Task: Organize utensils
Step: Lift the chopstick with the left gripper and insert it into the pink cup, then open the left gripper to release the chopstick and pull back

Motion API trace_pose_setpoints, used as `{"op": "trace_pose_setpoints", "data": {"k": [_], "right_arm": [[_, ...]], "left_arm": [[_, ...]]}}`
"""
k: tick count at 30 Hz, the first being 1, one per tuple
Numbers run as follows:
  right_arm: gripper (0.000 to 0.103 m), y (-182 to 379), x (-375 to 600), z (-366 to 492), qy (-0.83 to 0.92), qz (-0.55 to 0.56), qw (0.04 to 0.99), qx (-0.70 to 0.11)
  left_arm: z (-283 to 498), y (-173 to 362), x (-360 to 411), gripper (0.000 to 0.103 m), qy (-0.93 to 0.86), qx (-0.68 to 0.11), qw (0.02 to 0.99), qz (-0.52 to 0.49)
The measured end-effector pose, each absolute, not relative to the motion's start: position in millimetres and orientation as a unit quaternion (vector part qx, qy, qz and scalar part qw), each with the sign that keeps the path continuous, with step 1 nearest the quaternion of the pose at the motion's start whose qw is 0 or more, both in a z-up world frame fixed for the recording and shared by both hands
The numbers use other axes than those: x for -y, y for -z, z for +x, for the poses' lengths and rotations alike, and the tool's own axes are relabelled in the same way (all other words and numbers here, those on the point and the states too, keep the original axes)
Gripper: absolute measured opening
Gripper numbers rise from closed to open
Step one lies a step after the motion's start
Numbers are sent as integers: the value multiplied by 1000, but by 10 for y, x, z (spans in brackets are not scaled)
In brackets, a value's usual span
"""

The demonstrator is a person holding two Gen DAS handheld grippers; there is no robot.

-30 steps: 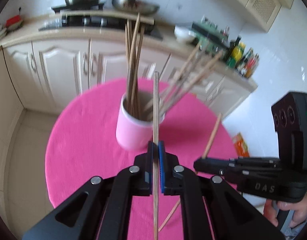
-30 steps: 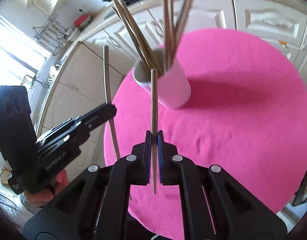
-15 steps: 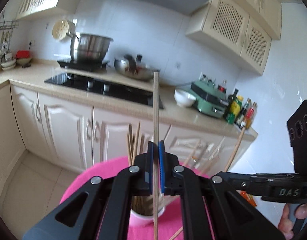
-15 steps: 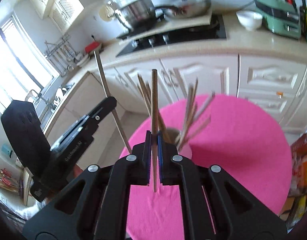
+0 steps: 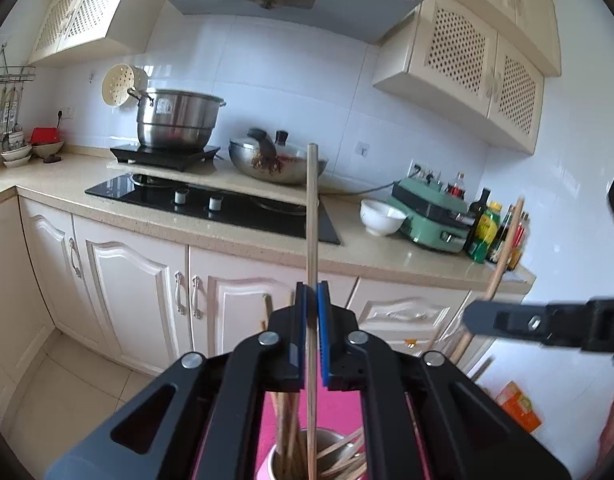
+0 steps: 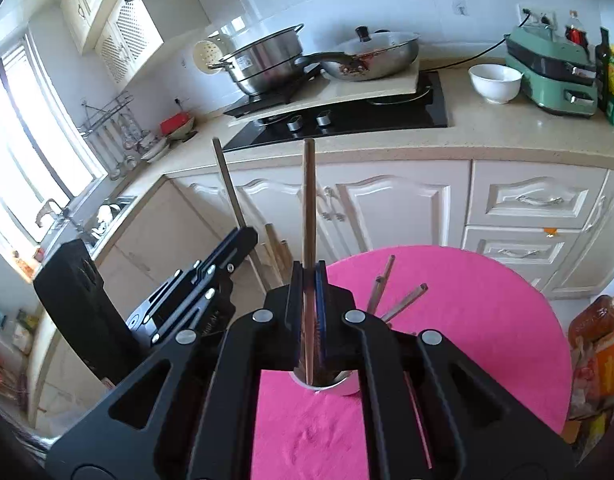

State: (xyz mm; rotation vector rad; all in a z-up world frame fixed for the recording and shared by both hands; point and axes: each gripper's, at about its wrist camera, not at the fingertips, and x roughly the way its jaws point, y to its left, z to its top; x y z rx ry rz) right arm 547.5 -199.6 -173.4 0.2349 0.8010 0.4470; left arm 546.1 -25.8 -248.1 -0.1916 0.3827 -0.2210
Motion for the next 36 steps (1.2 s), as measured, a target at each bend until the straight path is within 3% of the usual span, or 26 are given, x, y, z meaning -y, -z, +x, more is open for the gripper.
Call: {"op": "trace_pose_setpoints", "data": {"k": [17, 36], "right_arm": [[6, 2205, 1776, 5301, -198, 75, 894, -394], [6, 2607, 1567, 4999, -191, 16, 892, -410]], "left_arm": [[5251, 2916, 173, 5, 98, -237, 964, -76], [4910, 3041, 213, 6, 77, -265, 960, -57]]}}
